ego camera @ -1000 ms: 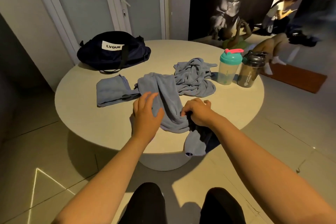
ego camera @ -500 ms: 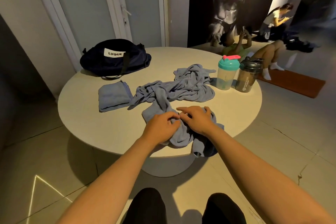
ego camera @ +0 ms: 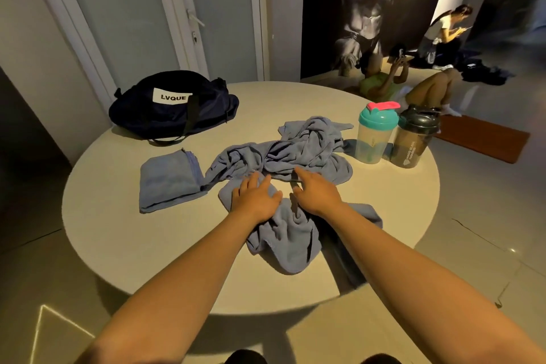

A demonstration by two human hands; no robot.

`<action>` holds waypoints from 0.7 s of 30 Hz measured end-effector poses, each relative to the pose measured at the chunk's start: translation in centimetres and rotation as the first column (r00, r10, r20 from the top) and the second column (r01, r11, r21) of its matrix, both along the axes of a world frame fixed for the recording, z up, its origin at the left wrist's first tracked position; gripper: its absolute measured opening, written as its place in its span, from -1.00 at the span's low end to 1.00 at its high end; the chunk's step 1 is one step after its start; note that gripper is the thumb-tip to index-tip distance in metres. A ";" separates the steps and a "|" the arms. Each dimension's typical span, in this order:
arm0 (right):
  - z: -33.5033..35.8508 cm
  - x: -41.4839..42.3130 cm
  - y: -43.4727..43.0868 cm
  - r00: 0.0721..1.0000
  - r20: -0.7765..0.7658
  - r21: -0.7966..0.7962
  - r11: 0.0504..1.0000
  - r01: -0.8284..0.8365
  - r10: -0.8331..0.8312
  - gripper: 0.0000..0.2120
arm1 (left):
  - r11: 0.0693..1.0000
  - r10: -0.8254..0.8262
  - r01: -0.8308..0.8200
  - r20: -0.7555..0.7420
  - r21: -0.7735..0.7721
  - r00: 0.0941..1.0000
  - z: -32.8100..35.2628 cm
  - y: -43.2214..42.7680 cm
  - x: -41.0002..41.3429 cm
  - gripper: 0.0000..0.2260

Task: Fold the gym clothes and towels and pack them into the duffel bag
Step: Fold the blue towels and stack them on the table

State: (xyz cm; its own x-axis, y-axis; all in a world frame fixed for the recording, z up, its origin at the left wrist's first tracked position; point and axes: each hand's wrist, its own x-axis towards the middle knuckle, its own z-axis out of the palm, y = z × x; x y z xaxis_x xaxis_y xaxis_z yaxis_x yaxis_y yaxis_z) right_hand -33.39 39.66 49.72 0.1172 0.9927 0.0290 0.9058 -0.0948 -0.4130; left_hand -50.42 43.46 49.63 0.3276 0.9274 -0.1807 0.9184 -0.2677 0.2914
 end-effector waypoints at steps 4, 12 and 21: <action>0.0 0.7 4.7 0.997 0.011 -0.060 0.995 -0.082 0.082 -0.43 | 0.996 0.064 -0.068 0.089 0.053 0.994 -0.4 3.8 0.9 -0.39; -2.2 -2.2 3.4 0.989 0.104 0.384 0.921 0.062 -0.110 -0.77 | 0.901 0.044 -0.218 0.419 0.376 0.907 -2.3 2.8 0.3 -0.71; -0.1 -0.3 -3.5 0.911 0.150 0.205 0.914 0.351 -0.384 -0.79 | 0.873 0.237 -0.270 0.131 0.406 0.963 -2.1 -4.9 -5.4 -0.70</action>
